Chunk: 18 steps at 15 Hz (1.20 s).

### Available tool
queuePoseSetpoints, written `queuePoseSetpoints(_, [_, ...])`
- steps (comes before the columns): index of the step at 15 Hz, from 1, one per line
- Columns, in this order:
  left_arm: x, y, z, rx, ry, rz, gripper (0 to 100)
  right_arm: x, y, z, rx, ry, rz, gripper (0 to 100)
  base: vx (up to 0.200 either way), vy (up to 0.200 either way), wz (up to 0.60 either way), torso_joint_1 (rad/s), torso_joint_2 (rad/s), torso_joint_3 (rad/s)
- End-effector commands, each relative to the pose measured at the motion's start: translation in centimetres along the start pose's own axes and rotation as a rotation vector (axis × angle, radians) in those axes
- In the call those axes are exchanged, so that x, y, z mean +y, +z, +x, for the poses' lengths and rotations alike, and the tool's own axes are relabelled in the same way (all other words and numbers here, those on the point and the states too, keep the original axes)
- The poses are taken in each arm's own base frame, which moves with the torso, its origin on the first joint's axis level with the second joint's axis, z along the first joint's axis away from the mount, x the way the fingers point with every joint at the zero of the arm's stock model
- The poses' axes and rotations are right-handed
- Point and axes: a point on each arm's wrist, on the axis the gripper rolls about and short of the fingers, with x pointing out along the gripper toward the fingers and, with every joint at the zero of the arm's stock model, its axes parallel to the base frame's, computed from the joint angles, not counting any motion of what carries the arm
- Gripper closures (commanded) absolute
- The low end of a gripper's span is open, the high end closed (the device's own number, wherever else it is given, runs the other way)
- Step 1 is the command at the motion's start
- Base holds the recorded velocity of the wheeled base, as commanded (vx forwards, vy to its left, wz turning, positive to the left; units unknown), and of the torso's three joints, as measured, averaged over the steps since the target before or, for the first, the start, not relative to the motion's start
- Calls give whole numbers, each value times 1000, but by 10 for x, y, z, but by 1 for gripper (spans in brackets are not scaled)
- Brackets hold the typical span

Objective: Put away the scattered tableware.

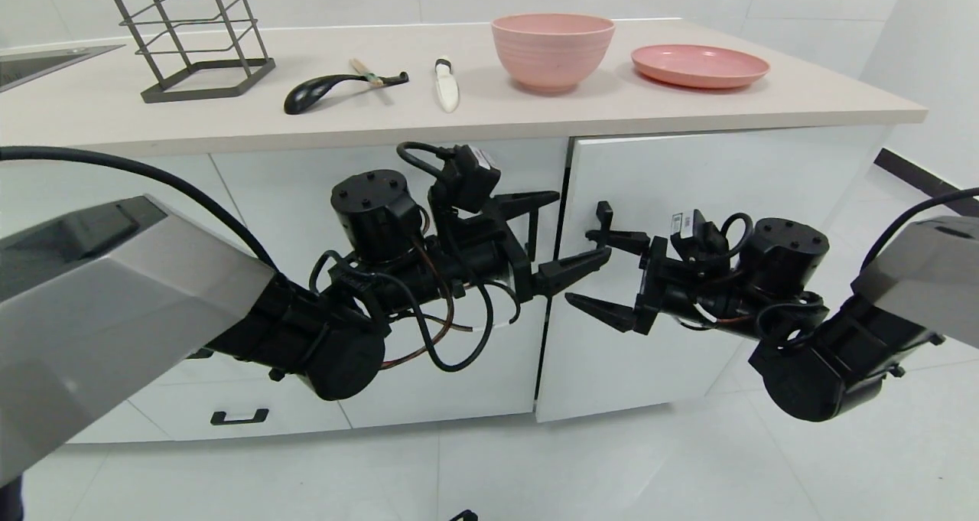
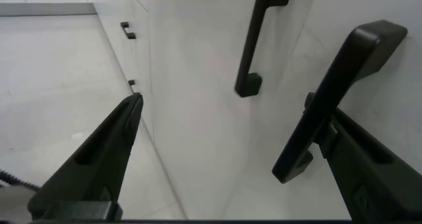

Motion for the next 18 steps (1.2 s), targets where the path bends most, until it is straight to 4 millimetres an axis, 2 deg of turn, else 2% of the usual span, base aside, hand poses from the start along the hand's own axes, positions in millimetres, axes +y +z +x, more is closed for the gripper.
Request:
queuePoseSetpoints(1, [2, -1, 6, -12, 3, 4, 0, 9, 12, -14, 3, 9, 0, 0, 0, 0, 0, 0, 0, 0])
queuePoseSetpoints(2, [1, -6, 12, -11, -6, -3, 0, 18, 16, -26, 17, 19, -2, 0, 0, 0, 0, 0, 0, 0])
queuePoseSetpoints(4, [-1, -12, 19, -10, -18, -9, 0, 30, 21, -36, 24, 46, 12, 0, 0, 0, 0, 0, 0, 0])
queuePoseSetpoints(6, [0, -15, 36, -42, -19, 7, 0, 45, 32, -46, 23, 66, 11, 0, 0, 0, 0, 0, 0, 0])
queuePoseSetpoints(9, [-19, -14, 62, -113, -73, -18, 0, 59, 31, -57, 51, 74, 39, 0, 0, 0, 0, 0, 0, 0])
queuePoseSetpoints(11, [-31, -15, 73, -146, -90, -26, 0, 59, 29, -60, 58, 65, 44, 0, 0, 0, 0, 0, 0, 0])
queuePoseSetpoints(15, [-50, -14, 81, -160, -131, -67, 0, 44, 24, -78, 82, -20, 49, 0, 0, 0, 0, 0, 0, 0])
queuePoseSetpoints(18, [-52, -11, 82, -189, -117, -65, 0, 39, 18, -93, 107, -74, 69, 0, 0, 0, 0, 0, 0, 0])
